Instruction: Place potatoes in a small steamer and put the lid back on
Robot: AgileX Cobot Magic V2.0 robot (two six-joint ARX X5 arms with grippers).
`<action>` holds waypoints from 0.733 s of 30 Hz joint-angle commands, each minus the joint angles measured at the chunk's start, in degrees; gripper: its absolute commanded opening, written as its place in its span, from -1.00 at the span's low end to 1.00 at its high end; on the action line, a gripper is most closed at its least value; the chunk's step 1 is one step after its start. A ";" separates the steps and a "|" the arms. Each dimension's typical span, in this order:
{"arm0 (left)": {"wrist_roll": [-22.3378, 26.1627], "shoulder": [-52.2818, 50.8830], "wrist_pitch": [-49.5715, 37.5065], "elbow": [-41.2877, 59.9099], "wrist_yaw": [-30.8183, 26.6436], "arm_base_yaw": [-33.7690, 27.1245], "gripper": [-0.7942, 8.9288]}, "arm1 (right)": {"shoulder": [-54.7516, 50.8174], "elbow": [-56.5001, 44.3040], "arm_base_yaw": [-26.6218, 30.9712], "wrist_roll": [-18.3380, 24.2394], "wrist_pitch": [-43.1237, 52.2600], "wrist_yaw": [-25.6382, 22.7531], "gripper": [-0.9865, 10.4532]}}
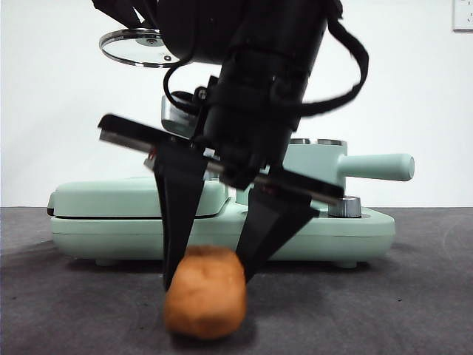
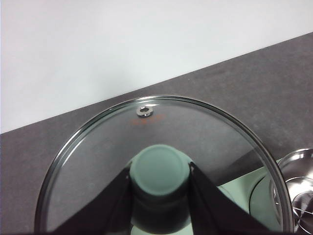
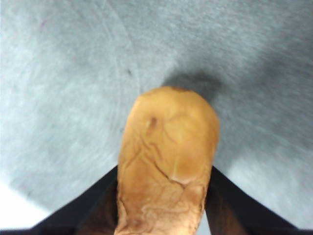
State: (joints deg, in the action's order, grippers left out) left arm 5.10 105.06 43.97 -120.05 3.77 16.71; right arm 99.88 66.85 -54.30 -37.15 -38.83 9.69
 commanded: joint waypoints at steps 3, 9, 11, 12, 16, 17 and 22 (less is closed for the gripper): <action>0.02 -0.24 -1.49 -2.25 0.07 -0.57 -0.80 | -0.02 10.84 2.58 7.21 -9.84 0.15 -0.59; 0.00 -0.17 -1.09 -2.25 0.07 -1.77 -0.80 | 0.07 25.86 9.53 14.73 -21.40 -0.07 -0.59; 0.02 -0.13 -0.63 -2.25 0.07 -1.92 -0.80 | 0.35 30.95 12.35 17.42 -23.76 -1.66 -0.59; 0.00 -0.11 -0.42 -2.25 0.07 -2.01 -0.80 | 0.68 33.09 13.51 18.29 -24.44 -2.36 -0.59; 0.00 0.00 -0.07 -2.25 0.07 -2.12 -0.80 | 2.97 42.29 19.45 21.38 -26.97 -3.85 -0.59; 0.00 0.00 -0.07 -2.25 0.07 -2.12 -0.80 | 3.93 44.54 20.94 21.70 -27.47 -3.80 -0.59; -0.04 0.00 -0.07 -2.25 0.07 -2.05 -0.80 | 10.25 53.83 25.70 24.17 -30.16 -3.76 -0.59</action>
State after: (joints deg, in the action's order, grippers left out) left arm 5.13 105.06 45.34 -120.05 3.75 14.44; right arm 107.87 118.69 -28.03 -15.03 -68.77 5.85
